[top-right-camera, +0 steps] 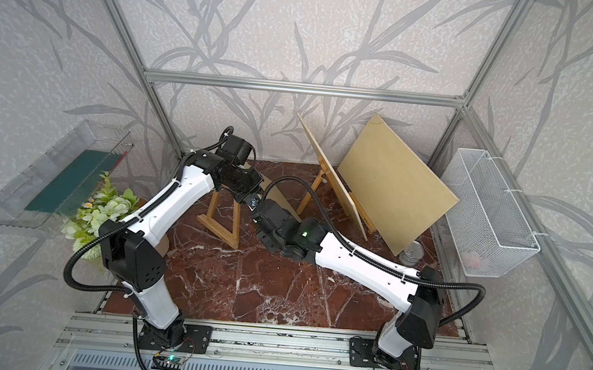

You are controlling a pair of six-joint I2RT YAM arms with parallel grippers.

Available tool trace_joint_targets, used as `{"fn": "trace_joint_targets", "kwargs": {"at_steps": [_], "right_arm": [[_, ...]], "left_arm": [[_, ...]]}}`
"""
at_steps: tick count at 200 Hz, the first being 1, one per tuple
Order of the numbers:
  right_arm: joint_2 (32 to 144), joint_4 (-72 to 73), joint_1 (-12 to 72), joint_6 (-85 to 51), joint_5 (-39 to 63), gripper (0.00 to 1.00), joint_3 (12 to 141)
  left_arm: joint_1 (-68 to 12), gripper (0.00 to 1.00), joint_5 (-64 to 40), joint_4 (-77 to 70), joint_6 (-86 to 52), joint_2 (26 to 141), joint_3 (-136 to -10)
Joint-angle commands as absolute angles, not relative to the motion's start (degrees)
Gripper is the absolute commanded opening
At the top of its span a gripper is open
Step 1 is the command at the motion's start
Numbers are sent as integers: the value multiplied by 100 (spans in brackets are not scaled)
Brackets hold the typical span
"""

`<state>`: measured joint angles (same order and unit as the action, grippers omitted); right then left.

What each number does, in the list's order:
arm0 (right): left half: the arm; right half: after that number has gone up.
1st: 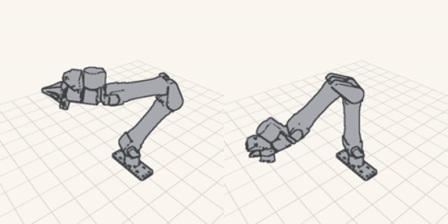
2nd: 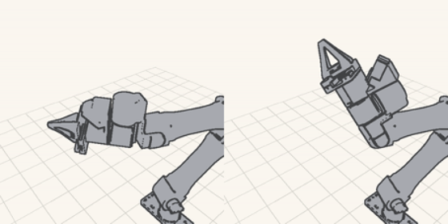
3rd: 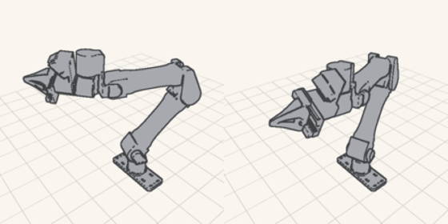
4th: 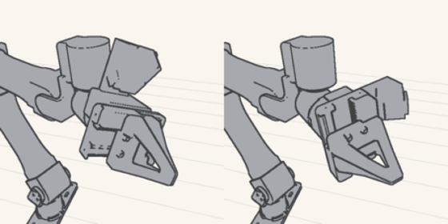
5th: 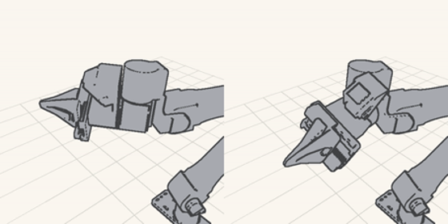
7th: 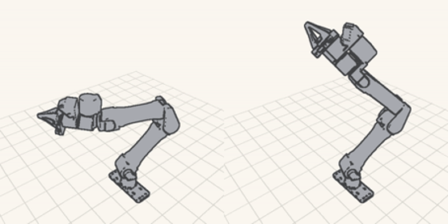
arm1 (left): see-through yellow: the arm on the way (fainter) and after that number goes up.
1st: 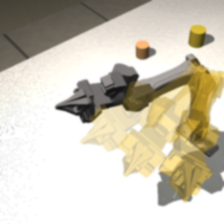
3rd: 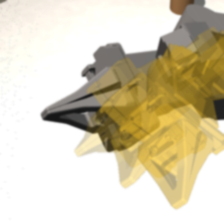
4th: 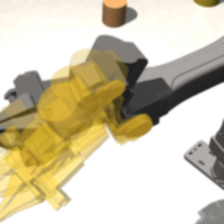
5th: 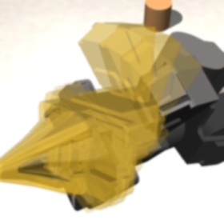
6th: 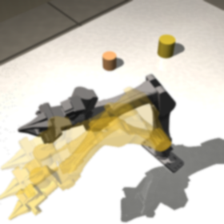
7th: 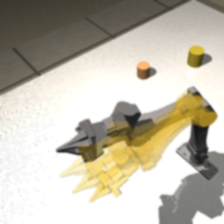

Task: Assemble the easel
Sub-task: Pick up the drawing board from the center of the board.

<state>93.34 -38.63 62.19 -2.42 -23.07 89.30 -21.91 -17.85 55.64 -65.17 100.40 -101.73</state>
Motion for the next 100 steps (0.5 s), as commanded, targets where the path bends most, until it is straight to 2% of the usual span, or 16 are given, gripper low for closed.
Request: {"fn": "trace_joint_targets", "kwargs": {"at_steps": [1,21,41,57,90,100], "right_arm": [[9569,-4179,6241,-45,-2495,51,9230],[9747,-4201,6231,87,-2575,48,9422],[10051,-4134,6229,215,-2680,41,9545],[10182,-4121,6213,323,-2725,30,9656],[10296,-4189,6206,354,-2622,1,9804],[10275,-4199,6205,335,-2571,0,9794]], "left_arm": [[-2275,0,-2215,4975,-6680,9600,-10212],[-2276,0,-2241,4934,-6702,9598,-10189],[-2276,0,-2250,4898,-6715,9606,-10178],[-2276,0,-2266,4874,-6732,9601,-10174],[-2272,0,-2226,4832,-6733,9564,-10160],[-2276,0,-2219,4821,-6732,9553,-10148]]}}
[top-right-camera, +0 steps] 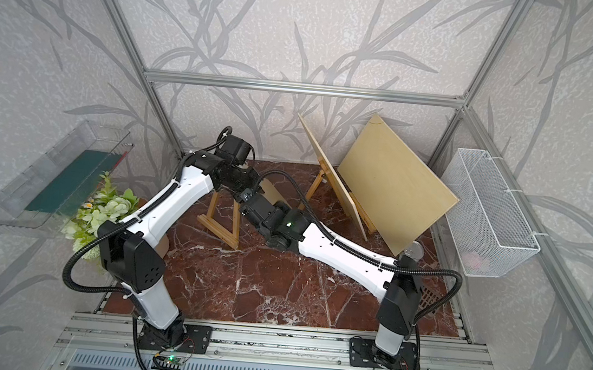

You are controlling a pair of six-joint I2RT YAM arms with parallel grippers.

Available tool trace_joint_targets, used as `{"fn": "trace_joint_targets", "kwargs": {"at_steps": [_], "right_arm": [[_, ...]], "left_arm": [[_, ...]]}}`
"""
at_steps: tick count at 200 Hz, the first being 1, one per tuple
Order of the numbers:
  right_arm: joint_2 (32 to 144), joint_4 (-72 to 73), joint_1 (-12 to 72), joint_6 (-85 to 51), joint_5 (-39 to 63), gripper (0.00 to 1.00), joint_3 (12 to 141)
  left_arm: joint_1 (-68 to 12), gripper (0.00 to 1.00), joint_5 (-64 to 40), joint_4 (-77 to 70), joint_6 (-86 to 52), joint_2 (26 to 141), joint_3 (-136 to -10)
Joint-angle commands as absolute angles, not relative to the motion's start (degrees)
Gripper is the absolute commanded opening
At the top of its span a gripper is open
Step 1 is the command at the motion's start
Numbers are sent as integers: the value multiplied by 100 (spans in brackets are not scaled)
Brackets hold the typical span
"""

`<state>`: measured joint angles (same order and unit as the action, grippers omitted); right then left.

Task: Assemble the easel
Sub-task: Pick up the drawing board from the center of the board.

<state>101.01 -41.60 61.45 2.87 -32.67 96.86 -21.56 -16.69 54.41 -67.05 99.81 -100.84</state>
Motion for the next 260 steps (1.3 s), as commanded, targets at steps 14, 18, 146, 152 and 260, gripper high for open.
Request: {"fn": "trace_joint_targets", "kwargs": {"at_steps": [14,18,146,152,260], "right_arm": [[10202,-4200,6205,310,-2541,0,9774],[10183,-4191,6205,308,-2520,0,9768],[8814,-3963,4775,608,-1197,0,9984],[8763,-3939,4711,640,-1134,0,10004],[8326,-3448,4368,853,-792,0,10864]], "left_arm": [[-2276,0,-2215,4762,-6717,9517,-10121],[-2276,0,-2225,4725,-6715,9507,-10102],[-2263,86,-2099,3340,-5354,8673,-9458],[-2268,86,-2015,3365,-5169,8585,-9446],[-2215,85,690,3768,-3595,6516,-8236]]}}
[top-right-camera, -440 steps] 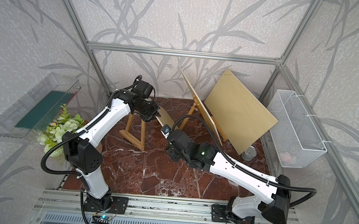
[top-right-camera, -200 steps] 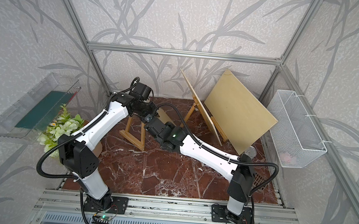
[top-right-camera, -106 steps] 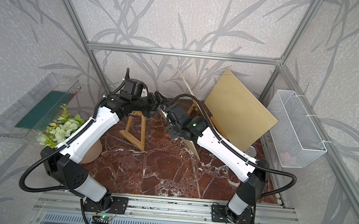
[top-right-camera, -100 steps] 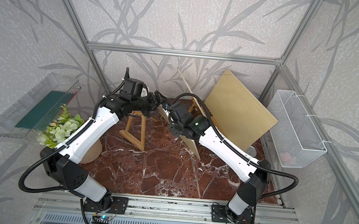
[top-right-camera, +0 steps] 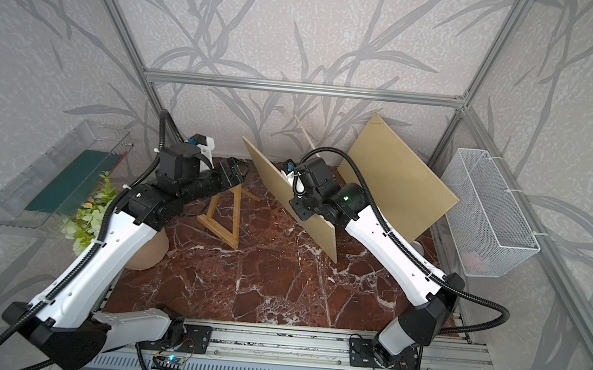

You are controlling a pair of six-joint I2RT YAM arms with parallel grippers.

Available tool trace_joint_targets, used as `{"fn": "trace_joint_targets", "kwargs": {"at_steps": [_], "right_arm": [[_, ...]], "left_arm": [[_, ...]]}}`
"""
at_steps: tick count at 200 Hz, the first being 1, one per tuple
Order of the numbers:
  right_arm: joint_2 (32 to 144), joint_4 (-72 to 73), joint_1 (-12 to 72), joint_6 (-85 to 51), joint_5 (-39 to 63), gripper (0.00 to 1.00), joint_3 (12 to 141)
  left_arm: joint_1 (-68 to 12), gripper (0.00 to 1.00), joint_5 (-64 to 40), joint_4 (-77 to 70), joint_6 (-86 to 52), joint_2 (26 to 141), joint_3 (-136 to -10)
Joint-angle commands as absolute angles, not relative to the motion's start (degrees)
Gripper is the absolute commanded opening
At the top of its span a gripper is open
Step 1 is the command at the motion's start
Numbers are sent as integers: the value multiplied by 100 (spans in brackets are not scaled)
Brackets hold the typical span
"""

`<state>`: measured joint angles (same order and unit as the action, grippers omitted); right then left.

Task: Assemble the easel
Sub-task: Pick up the drawing board from the center of the board, then place the drawing board on the easel.

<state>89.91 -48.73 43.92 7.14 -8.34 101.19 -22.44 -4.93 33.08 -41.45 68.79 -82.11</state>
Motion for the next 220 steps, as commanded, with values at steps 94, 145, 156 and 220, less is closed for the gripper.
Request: {"fn": "trace_joint_targets", "kwargs": {"at_steps": [94,145,156,220], "right_arm": [[8066,-2971,4361,1072,-208,0,11837],[8045,-3488,4359,737,528,0,12784],[8117,-3613,4359,558,689,0,12975],[8648,-3904,4359,-424,1662,0,13426]], "left_arm": [[-1487,82,1912,4701,-3861,5967,-8311],[-1047,82,1856,4720,-3928,5933,-8206],[-1028,82,2016,4750,-3841,5937,-8275],[-1011,82,2799,4764,-3205,5817,-8577]]}}
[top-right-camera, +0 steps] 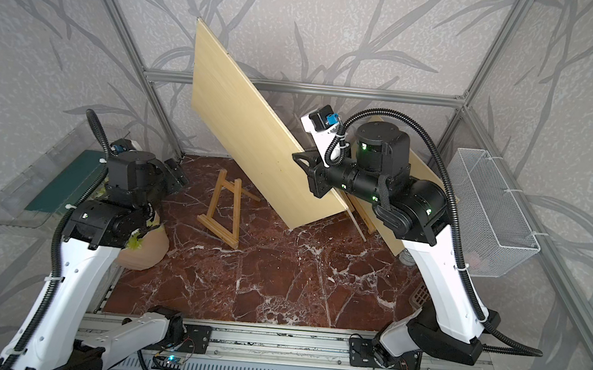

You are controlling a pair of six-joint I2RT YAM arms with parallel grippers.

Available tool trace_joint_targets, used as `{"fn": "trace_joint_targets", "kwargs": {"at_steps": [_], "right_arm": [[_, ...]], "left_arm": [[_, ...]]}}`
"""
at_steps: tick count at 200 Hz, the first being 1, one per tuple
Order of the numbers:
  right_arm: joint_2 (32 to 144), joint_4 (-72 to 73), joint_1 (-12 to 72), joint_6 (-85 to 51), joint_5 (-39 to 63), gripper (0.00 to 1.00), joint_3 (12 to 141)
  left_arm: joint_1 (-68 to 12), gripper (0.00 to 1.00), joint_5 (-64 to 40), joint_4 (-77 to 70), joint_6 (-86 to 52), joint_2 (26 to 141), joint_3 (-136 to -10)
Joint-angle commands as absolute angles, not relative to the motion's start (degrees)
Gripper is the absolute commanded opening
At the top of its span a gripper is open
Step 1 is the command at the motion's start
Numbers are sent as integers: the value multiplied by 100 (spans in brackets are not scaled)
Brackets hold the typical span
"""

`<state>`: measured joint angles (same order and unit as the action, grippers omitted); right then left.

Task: Assemble the easel
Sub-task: Place the drawing board on the easel.

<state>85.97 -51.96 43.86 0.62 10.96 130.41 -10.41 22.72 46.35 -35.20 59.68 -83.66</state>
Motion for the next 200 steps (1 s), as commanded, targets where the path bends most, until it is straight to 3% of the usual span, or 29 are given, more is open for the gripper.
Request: {"fn": "trace_joint_targets", "kwargs": {"at_steps": [1,84,200], "right_arm": [[8657,-3903,4359,-436,1670,0,13428],[10230,-3943,4420,-1040,2735,0,13971],[11495,-4342,4500,-435,2619,0,14650]], "left_arm": [[-1015,82,2806,4764,-3202,5809,-8582],[-1011,82,2683,5058,-2932,5593,-8526],[-1011,82,2219,5212,-2997,5930,-8394]]}}
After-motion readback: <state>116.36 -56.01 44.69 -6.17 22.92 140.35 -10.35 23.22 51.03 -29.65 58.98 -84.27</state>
